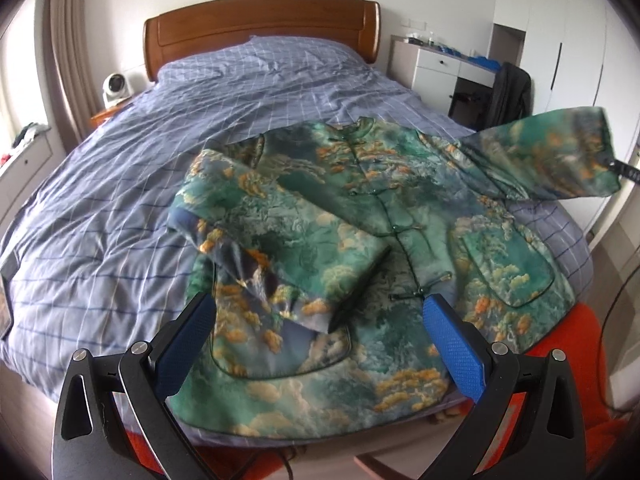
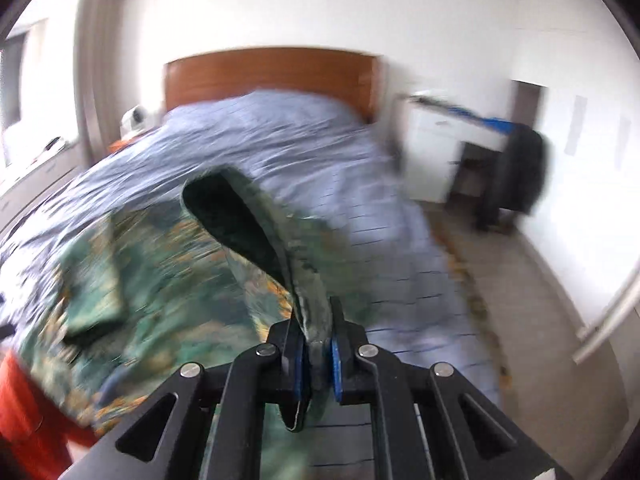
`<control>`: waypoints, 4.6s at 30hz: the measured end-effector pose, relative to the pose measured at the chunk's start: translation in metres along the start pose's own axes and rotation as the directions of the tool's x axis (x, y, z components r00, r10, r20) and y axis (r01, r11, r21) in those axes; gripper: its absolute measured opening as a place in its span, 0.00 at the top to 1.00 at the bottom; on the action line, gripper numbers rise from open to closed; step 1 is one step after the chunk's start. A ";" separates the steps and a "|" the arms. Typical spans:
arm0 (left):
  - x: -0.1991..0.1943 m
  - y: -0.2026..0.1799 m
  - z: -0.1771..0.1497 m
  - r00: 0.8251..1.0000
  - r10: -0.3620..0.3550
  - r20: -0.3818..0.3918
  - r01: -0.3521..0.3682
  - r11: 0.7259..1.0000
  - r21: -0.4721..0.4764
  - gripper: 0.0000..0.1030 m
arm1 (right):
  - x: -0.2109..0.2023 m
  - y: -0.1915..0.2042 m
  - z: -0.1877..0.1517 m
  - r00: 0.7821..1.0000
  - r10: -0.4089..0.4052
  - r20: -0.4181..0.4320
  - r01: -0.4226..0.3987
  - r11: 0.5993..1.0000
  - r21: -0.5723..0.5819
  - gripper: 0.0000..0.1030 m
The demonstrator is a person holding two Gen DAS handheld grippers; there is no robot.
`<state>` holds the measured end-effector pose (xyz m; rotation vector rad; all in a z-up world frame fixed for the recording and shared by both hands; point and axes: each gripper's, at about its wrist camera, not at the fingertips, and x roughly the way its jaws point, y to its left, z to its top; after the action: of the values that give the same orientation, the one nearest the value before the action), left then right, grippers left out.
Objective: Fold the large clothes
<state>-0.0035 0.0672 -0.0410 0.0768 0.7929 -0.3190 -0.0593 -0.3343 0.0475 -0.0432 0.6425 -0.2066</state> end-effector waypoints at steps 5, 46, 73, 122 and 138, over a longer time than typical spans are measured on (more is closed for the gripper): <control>0.007 0.002 0.006 0.999 -0.019 0.042 0.016 0.997 0.072 0.00 | 0.015 -0.085 -0.007 0.992 -0.120 -0.029 0.123 0.984 0.129 0.90; 0.005 0.176 0.044 0.991 0.113 0.068 -0.105 0.989 -0.105 0.91 | -0.003 0.099 -0.052 0.974 0.218 0.054 -0.222 0.971 0.083 0.47; -0.003 0.181 -0.002 0.925 0.364 0.108 -0.311 0.890 -0.334 0.02 | 0.007 0.113 -0.052 0.985 0.174 0.005 -0.174 0.984 0.038 0.27; 0.123 0.040 -0.024 0.980 0.062 -0.188 -0.090 0.985 -0.145 0.00 | 0.131 0.109 -0.134 0.910 0.047 -0.412 -0.046 0.999 0.012 0.00; 0.074 0.027 -0.003 0.997 0.034 -0.071 -0.047 0.983 -0.180 0.00 | 0.130 0.105 -0.136 0.916 0.059 -0.397 -0.048 0.998 0.036 0.00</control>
<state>0.0519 0.0746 -0.0971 -0.0675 0.8837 -0.2054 -0.0205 -0.2547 -0.1493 0.0429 1.0471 -0.1714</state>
